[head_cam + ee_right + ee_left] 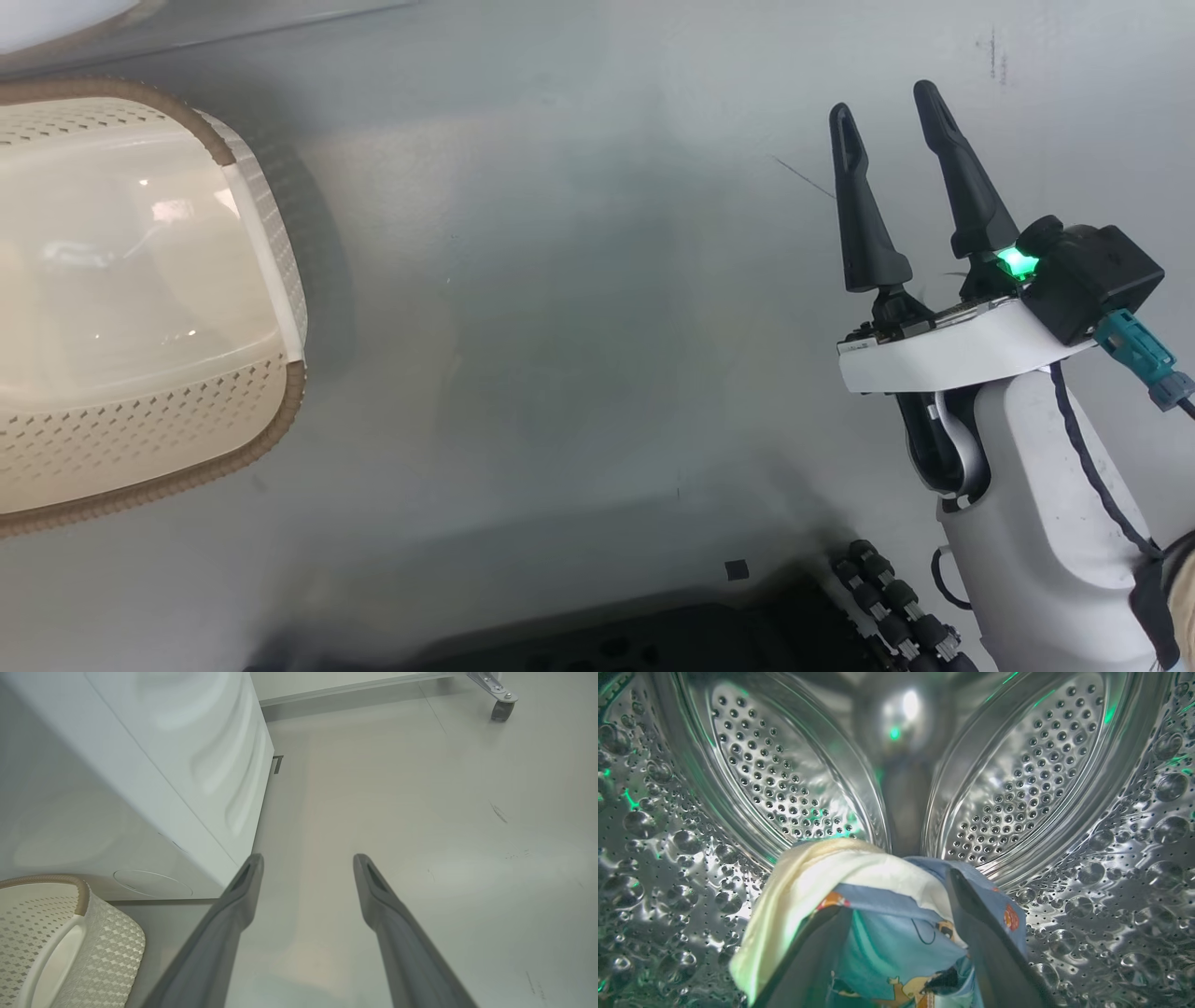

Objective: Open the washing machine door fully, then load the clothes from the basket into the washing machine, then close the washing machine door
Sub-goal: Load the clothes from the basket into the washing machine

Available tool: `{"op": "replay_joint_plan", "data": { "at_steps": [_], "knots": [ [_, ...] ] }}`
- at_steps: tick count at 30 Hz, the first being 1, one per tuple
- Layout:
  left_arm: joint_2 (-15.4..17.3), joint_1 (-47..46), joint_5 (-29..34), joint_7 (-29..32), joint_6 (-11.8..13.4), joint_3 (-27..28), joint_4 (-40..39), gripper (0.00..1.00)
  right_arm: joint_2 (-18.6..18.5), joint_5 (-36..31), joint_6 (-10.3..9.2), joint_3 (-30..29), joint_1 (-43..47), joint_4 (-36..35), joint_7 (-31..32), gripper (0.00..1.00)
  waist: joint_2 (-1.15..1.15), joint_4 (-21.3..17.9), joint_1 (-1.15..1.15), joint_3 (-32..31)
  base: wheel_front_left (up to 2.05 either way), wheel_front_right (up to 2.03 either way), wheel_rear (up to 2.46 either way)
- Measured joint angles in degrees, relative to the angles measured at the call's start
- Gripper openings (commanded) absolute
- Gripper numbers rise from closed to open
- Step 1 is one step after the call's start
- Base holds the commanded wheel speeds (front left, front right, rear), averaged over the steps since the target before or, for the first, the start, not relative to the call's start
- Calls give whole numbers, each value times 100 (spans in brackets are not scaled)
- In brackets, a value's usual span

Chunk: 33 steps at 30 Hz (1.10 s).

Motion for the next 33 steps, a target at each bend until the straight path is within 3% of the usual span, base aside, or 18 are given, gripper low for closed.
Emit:
{"op": "replay_joint_plan", "data": {
  "at_steps": [15, 33],
  "knots": [
    [-345, 1134, -219, -401, 0, -455, 202, 100, -9, -223, 3, -312, 19, 208, 0, 100, 0, 236, 0, -679, 0, 0, 0],
    [-781, 2607, -391, -449, -1, -56, -182, 100, -10, -264, 16, -569, 411, 458, 0, 100, 0, 554, -1, -1785, 0, 0, 0]
  ]
}}
